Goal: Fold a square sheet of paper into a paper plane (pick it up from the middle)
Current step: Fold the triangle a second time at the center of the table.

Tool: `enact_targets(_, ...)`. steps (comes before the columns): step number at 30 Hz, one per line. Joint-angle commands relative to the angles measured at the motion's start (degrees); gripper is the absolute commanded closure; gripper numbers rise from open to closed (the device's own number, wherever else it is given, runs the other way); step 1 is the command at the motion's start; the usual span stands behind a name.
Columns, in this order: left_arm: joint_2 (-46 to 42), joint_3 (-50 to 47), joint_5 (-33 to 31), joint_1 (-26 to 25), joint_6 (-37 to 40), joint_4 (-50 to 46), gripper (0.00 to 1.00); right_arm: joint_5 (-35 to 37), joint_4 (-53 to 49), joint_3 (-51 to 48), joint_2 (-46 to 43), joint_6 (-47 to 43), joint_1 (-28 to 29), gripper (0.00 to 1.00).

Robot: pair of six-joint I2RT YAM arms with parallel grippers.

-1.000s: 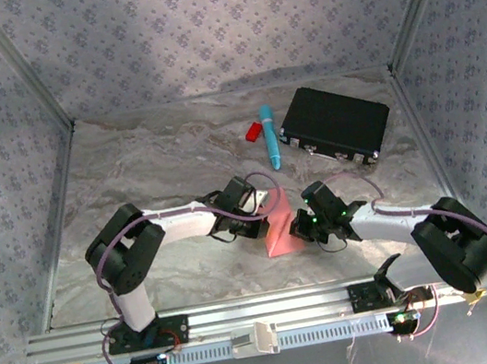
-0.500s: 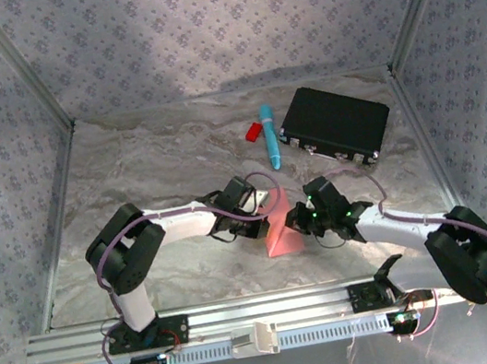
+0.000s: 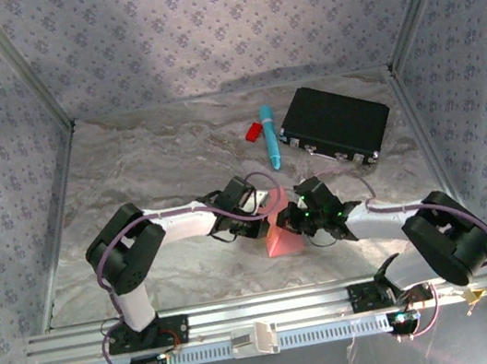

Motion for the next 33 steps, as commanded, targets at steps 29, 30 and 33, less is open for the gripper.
enact_targets(29,3.02,0.75,1.08,0.04,1.51,-2.37,1.00,0.00,3.52,-3.12,2.09,2.36,-0.66,1.00)
enact_targets(30,2.94,0.71,1.02,0.11,1.51,-2.42,1.00,-0.22,2.99,-2.49,1.42,2.04,-1.20,1.00)
enact_targets(33,2.86,0.76,0.98,0.03,1.52,-2.42,1.00,-0.96,0.88,-0.39,0.69,0.48,-2.82,1.00)
